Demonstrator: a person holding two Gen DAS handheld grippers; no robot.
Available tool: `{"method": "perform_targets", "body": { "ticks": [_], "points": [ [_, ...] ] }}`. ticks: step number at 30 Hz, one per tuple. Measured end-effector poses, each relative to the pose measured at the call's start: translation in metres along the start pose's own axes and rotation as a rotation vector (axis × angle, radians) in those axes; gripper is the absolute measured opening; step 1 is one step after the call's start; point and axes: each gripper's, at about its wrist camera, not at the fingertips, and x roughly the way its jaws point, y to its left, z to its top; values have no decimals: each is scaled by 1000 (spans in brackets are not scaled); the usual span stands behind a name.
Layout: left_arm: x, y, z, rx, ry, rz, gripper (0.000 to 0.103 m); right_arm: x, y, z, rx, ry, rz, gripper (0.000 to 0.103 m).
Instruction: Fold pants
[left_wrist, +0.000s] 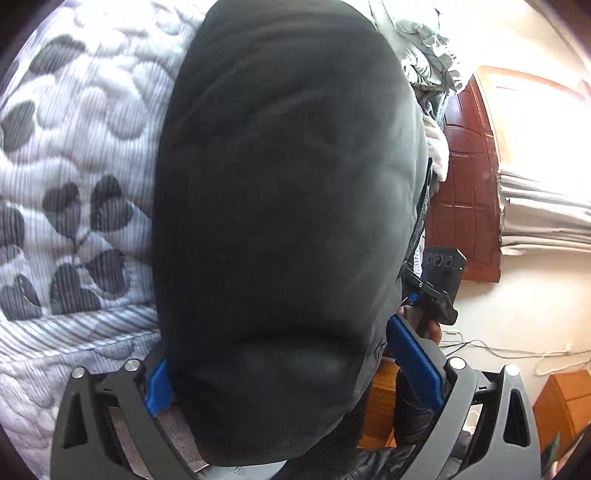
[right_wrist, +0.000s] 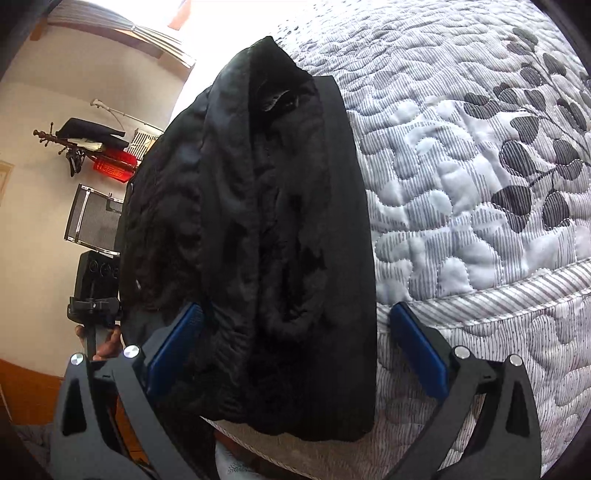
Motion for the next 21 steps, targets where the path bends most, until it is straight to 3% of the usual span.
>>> {"method": "perform_targets", "body": {
  "ticks": [5, 7, 14, 21],
  "points": [
    [10, -9, -1, 11, 23, 12, 99, 1, -2, 5, -5, 1, 25, 101],
    [12, -8, -2, -14, 28, -17, 99, 2, 0, 6, -4, 11, 68, 101],
    [16, 16, -1, -141, 25, -64, 99, 6, 5, 7, -29, 22, 63, 97],
    [18, -8, -8, -7, 14, 69, 99, -3, -22, 11, 65, 14, 136, 80]
  ]
}}
